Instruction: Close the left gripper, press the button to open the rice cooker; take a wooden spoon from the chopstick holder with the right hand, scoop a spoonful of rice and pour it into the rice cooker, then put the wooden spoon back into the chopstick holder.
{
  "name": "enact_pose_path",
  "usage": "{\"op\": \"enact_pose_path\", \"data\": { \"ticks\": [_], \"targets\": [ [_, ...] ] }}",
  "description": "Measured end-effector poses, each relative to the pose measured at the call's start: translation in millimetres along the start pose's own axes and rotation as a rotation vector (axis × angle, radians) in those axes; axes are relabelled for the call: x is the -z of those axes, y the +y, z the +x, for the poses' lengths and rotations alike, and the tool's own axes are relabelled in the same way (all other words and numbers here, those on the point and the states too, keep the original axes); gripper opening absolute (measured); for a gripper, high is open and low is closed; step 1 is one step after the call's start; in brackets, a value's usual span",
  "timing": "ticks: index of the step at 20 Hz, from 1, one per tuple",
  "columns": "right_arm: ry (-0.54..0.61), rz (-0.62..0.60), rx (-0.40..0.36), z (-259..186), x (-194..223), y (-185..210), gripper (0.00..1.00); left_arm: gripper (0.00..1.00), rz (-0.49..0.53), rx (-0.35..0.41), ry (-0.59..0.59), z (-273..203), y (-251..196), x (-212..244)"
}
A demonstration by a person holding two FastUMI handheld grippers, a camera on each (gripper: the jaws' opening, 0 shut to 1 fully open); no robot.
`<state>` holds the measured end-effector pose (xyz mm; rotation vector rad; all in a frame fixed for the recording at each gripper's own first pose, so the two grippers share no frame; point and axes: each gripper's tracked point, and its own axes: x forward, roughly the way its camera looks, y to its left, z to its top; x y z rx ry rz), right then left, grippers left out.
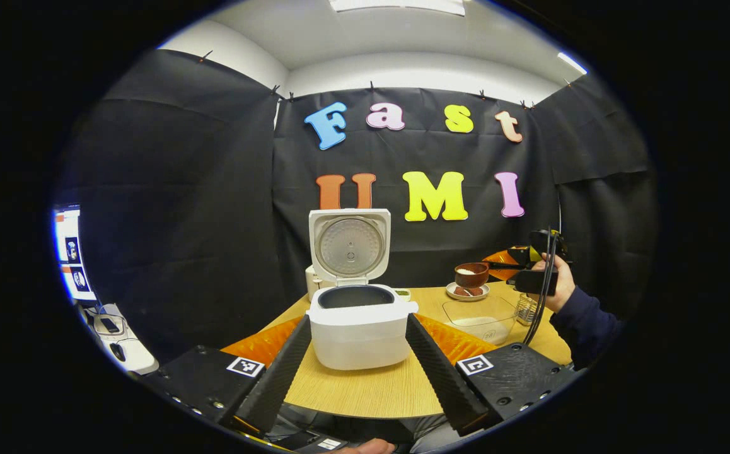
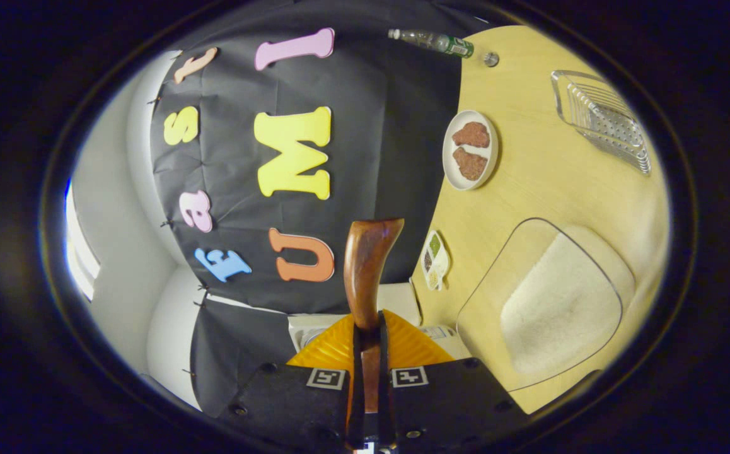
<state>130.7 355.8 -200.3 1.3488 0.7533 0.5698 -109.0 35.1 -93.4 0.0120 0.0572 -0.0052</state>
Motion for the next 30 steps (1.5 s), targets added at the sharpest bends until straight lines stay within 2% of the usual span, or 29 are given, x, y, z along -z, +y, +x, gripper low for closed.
{"op": "enact_pose_path", "data": {
  "ticks": [8, 13, 16, 23, 26, 29, 30],
  "targets": [
    [0.037, -0.232, 0.062, 74, 54, 42, 0.13, 0.95, 0.006, -0.020, -0.042, -13, 24, -20],
    [0.092, -0.435, 0.062, 113, 111, 76, 0.13, 0.95, -0.013, -0.018, -0.066, -25, 37, -35],
    [0.072, -0.591, 0.064, 137, 136, 94, 0.13, 0.95, -0.024, -0.035, -0.091, -32, 48, -50],
    [0.067, -0.839, 0.099, 177, 195, 105, 0.13, 0.95, -0.004, -0.020, -0.135, -52, 54, -64],
    [0.056, -0.944, 0.112, 181, 212, 106, 0.13, 0.96, 0.001, -0.023, -0.140, -57, 59, -63],
    [0.006, -1.107, 0.127, 182, 222, 107, 0.16, 0.96, -0.006, -0.023, -0.142, -61, 63, -62],
    [-0.002, -1.145, 0.129, 182, 225, 105, 0.14, 0.96, -0.011, -0.029, -0.142, -61, 66, -62]
  ]
}}
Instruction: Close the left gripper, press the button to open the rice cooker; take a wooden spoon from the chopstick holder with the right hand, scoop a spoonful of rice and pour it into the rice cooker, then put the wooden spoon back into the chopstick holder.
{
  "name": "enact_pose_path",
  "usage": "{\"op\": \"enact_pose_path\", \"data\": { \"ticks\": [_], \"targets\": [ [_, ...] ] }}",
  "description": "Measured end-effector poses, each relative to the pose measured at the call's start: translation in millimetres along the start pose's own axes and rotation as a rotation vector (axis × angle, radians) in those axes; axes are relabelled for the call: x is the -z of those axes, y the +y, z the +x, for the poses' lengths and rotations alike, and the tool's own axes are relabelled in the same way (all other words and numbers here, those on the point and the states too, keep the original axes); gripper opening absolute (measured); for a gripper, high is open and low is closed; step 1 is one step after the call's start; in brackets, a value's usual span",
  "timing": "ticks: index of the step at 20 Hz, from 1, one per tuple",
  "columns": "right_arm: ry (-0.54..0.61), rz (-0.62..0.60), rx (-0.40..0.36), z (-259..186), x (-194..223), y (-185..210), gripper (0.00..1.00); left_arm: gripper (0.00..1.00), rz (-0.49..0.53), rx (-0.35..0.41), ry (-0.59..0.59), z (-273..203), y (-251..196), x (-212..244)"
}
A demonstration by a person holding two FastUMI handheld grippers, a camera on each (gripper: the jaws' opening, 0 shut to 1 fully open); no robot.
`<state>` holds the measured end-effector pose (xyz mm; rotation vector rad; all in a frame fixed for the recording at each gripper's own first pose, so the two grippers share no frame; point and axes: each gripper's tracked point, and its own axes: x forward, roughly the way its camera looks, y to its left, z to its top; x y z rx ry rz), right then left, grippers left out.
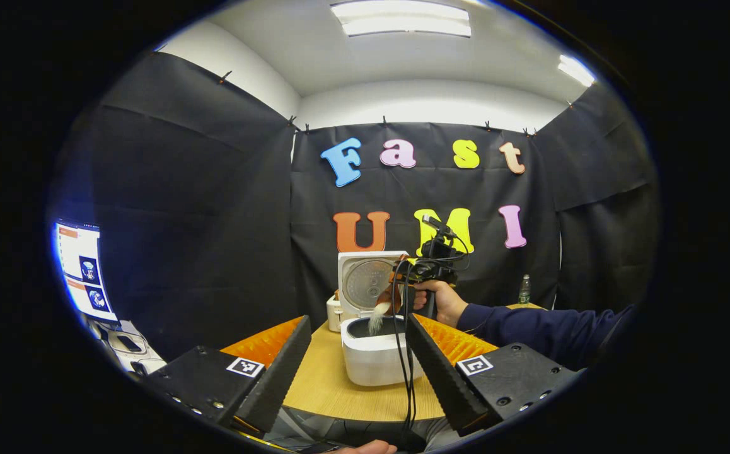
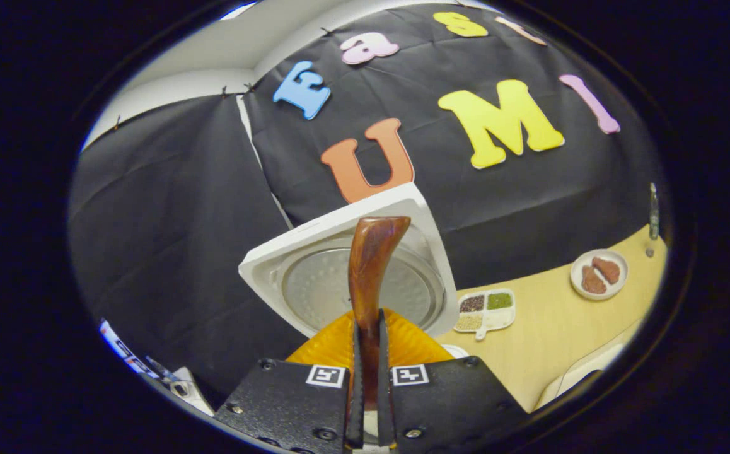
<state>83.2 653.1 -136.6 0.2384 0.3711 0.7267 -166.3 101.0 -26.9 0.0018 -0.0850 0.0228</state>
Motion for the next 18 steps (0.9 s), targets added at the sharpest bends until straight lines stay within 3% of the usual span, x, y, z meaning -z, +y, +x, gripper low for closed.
{"op": "enact_pose_path", "data": {
  "ticks": [3, 12, 18],
  "targets": [
    [-0.026, -0.079, -0.018, -2, 2, 14, 0.14, 0.96, -0.007, -0.013, 0.006, -2, 5, 1],
    [-0.112, -0.382, 0.044, -9, -2, 7, 0.14, 0.96, 0.002, 0.003, 0.001, -4, -2, -1],
    [-0.157, -0.614, 0.014, -25, 2, 18, 0.13, 0.96, 0.002, 0.008, 0.013, -1, -8, 5]
  ]
}}
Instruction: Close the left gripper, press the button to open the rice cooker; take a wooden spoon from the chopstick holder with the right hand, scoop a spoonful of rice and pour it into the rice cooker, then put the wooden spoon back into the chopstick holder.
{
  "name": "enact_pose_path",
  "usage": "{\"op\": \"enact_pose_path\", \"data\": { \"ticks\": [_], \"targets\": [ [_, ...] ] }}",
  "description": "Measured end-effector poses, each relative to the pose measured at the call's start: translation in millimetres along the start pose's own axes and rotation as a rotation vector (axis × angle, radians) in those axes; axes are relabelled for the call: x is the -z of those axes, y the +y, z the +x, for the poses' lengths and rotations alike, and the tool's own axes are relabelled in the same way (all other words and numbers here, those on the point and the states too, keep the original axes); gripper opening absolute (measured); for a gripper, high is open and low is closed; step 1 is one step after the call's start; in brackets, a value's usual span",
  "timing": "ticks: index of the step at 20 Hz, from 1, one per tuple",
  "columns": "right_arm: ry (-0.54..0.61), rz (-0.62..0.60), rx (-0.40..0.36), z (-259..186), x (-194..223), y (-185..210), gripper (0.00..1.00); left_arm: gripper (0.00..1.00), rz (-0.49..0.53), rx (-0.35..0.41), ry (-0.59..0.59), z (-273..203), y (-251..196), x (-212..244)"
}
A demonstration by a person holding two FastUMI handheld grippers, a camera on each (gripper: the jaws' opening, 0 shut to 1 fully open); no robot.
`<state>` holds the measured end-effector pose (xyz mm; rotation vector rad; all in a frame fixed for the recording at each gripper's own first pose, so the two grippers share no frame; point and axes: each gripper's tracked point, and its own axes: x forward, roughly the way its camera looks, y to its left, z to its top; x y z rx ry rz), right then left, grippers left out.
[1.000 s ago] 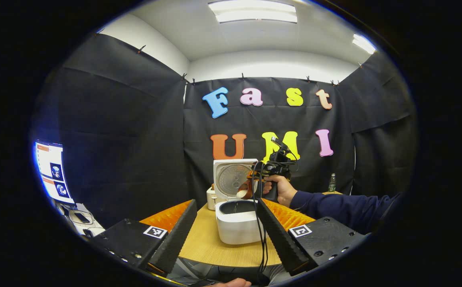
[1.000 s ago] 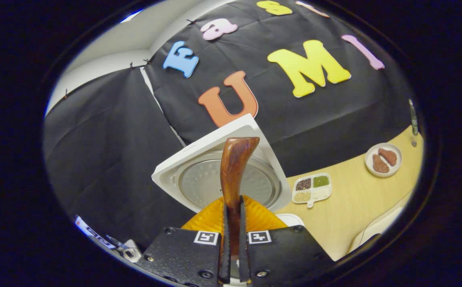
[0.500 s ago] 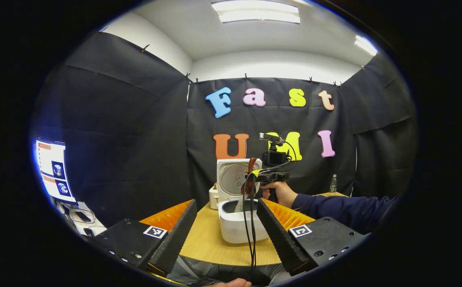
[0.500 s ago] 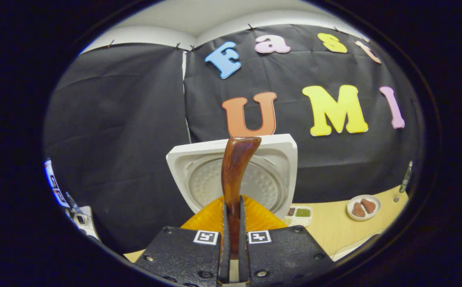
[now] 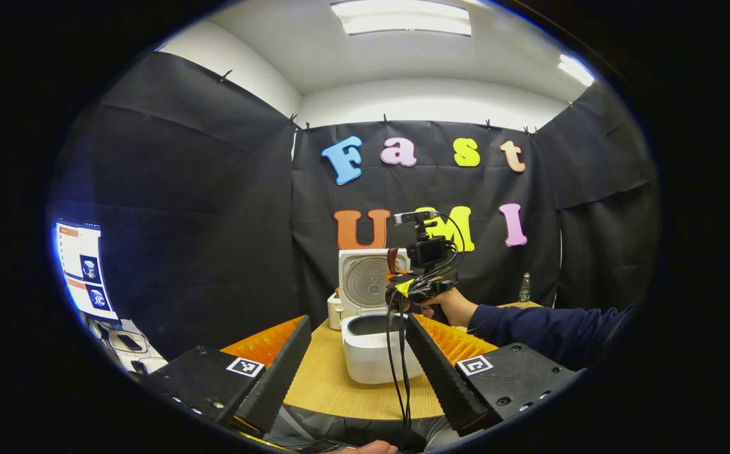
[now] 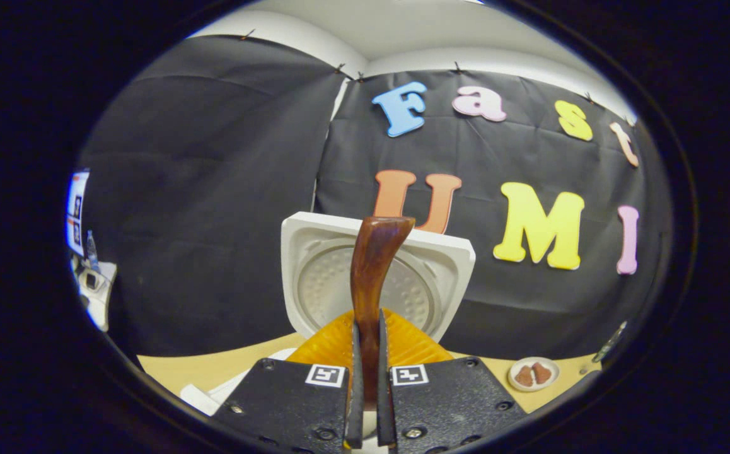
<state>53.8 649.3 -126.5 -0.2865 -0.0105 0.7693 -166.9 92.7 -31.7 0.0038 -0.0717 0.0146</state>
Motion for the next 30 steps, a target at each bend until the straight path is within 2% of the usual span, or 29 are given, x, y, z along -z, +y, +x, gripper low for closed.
{"op": "enact_pose_path", "data": {
  "ticks": [3, 5, 11, 19, 30],
  "targets": [
    [-0.034, -0.113, -0.003, -5, 2, 2, 0.14, 0.96, -0.002, 0.012, 0.001, 0, -8, 0],
    [-0.049, -0.141, 0.008, -14, 3, 0, 0.14, 0.95, 0.000, 0.018, 0.005, 4, -13, 0],
    [-0.042, -0.034, 0.028, -35, 2, -28, 0.15, 0.95, 0.004, -0.017, 0.007, 15, -16, 0],
    [-0.057, 0.049, 0.126, -88, 3, -125, 0.16, 0.96, 0.005, 0.015, 0.020, 36, -47, -6],
    [-0.055, 0.103, 0.299, -165, 36, -277, 0.17, 0.96, 0.031, 0.090, 0.045, 66, -110, 1]
  ]
}}
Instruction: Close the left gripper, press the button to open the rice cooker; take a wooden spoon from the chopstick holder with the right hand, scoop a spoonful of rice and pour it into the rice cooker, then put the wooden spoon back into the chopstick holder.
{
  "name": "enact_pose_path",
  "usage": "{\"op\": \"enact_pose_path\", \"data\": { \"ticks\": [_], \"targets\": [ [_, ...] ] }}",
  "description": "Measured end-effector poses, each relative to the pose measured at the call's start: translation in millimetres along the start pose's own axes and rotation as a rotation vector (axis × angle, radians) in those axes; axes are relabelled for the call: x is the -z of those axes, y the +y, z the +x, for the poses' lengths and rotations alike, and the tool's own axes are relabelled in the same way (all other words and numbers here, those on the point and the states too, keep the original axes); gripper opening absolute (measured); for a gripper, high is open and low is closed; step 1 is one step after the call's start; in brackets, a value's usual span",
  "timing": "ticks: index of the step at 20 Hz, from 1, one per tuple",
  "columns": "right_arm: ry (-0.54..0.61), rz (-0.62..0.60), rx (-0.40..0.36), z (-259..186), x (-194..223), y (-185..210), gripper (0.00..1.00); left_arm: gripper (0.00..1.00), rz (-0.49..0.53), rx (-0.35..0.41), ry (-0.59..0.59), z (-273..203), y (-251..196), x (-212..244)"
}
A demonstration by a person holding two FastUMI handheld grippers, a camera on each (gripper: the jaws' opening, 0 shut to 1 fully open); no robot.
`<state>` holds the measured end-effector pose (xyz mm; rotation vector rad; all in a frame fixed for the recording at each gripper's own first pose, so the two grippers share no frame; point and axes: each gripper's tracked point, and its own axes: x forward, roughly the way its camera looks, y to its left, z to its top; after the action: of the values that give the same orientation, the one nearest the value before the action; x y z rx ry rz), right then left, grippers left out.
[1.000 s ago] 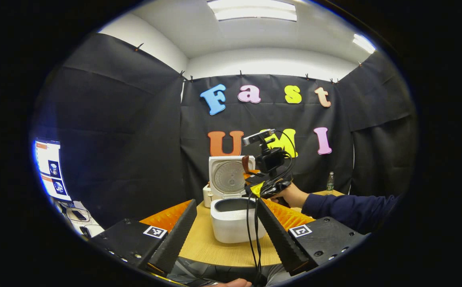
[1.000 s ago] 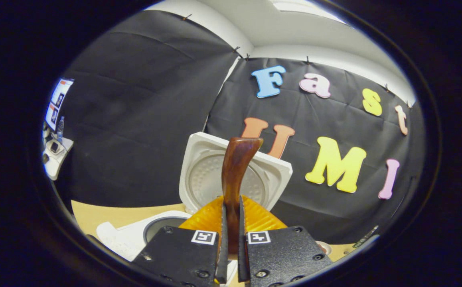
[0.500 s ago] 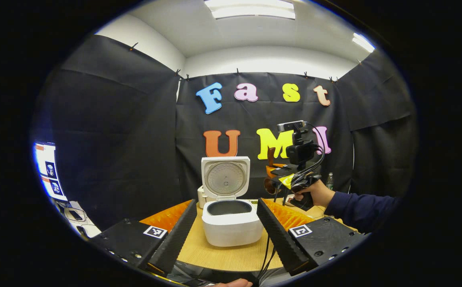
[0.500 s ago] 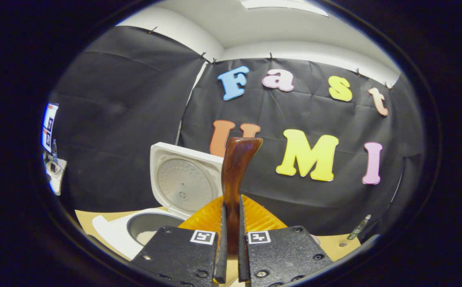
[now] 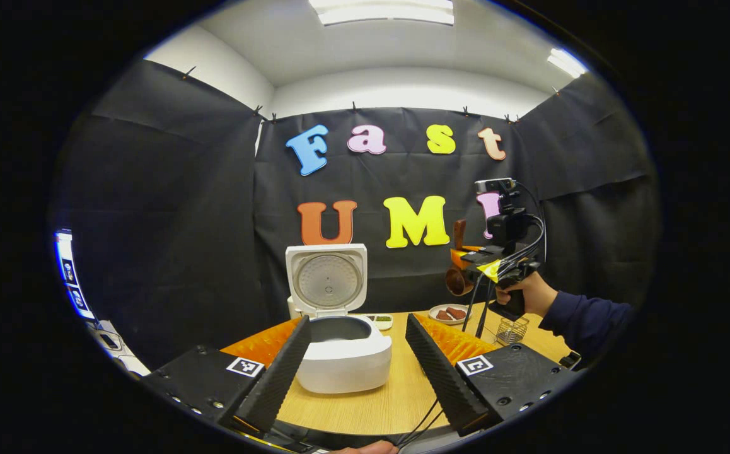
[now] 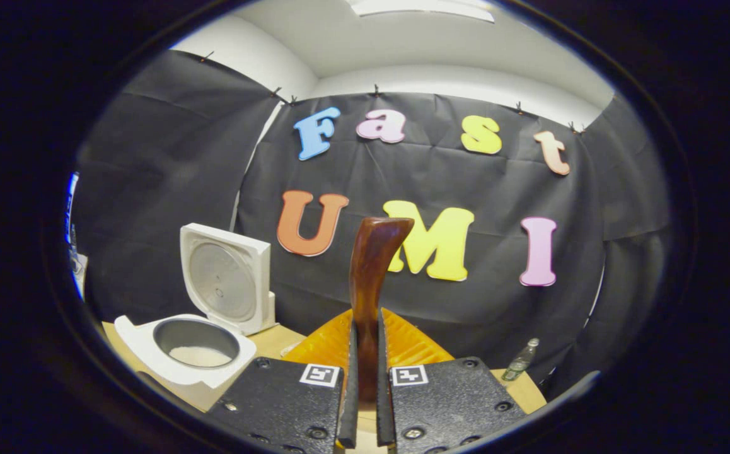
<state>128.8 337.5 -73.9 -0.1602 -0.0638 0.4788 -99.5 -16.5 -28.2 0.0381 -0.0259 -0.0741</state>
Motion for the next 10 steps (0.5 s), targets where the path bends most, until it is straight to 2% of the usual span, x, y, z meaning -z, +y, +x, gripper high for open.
{"op": "enact_pose_path", "data": {
  "ticks": [5, 10],
  "targets": [
    [0.003, 0.014, 0.076, -19, 14, -71, 0.18, 0.96, -0.003, 0.023, 0.002, 14, -25, -1],
    [0.037, 0.051, 0.132, -34, 41, -133, 0.18, 0.95, -0.016, 0.015, -0.002, 29, -35, -1]
  ]
}}
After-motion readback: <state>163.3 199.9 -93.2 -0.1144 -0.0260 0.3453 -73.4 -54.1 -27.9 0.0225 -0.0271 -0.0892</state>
